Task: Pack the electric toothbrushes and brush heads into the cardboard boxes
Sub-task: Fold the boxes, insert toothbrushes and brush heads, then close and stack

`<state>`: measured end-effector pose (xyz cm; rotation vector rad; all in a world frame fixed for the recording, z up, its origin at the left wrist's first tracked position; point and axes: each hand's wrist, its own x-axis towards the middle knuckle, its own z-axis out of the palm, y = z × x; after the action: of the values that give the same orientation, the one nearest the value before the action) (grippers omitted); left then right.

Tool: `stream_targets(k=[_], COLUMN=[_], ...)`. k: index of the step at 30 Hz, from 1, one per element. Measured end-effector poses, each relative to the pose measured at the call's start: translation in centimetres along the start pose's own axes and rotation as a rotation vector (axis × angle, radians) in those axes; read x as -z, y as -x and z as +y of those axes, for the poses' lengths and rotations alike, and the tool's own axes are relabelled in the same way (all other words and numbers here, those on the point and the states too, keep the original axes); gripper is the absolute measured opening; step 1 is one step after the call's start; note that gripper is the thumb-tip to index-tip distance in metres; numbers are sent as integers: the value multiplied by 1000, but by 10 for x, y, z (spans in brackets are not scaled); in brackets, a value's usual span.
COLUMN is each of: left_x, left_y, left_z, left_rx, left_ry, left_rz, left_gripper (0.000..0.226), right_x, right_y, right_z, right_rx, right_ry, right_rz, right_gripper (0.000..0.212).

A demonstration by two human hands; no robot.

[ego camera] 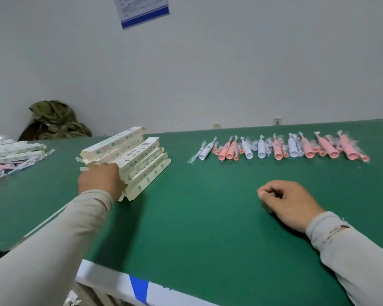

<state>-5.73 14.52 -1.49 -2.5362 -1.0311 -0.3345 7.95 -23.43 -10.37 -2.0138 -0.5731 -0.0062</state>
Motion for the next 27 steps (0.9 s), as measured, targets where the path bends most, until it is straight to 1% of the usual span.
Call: stream_targets(k=[3,5,8,10,12,13,17,19,22,24,27], left_x=[-2,-2,0,6,13,16,14,12,5,-6,-24], left_y=[3,3,2,4,6,8,11,15,26,39,49], left_z=[1,2,1,4,14,20,37,41,49,59,69], left_rx=[-38,-41,-14,-6,-18,-25,-49,-106,-218,-285,-236], left_ry=[-63,-30,188,358,439,456,505,512,432,372,362], left_rz=[82,118,165,270,396,420,425,462,480,410,239], left_gripper=[26,22,25,27,25,22,19,19,20,23,25], right_x=[2,2,1,1,2,2,3,3,3,3,2], right_y=[1,1,1,0,-1,-1,0,0,0,0,1], right_z=[-1,-1,-1,-1,0,1,3,3,2,3,4], right_rx=[-4,3,11,17,18,16,13,12,8,8,12], right_ry=[-6,-11,-23,-19,-12,-4,13,15,24,30,36], right_rz=[-2,4,16,27,31,29,20,14,0,-2,-1], right_gripper=[17,17,18,19,20,20,20,20,20,20,20])
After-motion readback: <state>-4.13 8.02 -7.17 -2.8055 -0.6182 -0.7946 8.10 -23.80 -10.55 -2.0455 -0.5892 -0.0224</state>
